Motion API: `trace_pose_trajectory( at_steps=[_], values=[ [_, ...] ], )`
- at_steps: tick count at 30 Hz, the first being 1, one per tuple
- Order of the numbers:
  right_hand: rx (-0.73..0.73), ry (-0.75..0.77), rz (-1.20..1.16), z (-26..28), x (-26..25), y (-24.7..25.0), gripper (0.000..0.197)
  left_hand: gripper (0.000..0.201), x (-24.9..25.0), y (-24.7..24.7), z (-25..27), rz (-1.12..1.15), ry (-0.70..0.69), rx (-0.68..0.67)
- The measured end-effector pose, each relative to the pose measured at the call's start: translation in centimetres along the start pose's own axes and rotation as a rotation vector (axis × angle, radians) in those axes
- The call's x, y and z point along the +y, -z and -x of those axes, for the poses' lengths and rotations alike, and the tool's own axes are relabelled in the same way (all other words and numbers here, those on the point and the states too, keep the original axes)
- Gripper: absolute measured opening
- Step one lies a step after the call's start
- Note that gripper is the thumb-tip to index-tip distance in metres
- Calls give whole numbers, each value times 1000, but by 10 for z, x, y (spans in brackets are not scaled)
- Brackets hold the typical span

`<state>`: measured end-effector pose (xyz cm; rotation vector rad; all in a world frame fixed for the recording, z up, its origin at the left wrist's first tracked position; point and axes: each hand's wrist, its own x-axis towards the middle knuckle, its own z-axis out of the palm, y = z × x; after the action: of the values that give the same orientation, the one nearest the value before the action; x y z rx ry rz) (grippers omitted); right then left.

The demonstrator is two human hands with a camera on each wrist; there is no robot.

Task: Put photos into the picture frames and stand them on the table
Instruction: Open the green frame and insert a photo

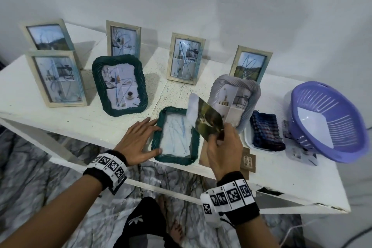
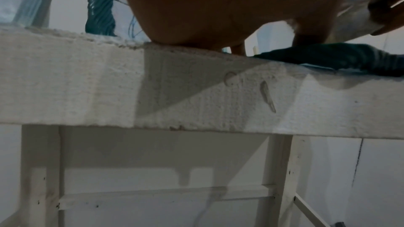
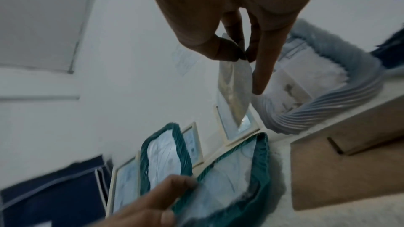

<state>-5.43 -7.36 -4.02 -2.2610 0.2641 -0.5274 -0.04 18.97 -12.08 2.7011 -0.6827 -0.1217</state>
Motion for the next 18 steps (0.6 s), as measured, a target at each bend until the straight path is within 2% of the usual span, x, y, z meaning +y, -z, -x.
trace_pose_trajectory(
  at_steps=[5,8,11,13,15,18],
  values=[
    [19,-250,-359,4,12,24,21,79,4,8,0,141,33,-2],
    [-36,-379,-612,13,16,32,19,69,16,19,-3,315,108,116],
    [-78,-566,-857,24,15,30,14,51,47,32,-7,519,94,237],
    [-101,-620,-956,31,12,27,10,39,75,41,-8,764,114,187],
    [-111,-624,-946,39,10,23,7,37,100,43,-10,1020,157,87],
    [-92,-594,-909,49,13,20,6,41,124,36,-16,1169,203,52]
  ],
)
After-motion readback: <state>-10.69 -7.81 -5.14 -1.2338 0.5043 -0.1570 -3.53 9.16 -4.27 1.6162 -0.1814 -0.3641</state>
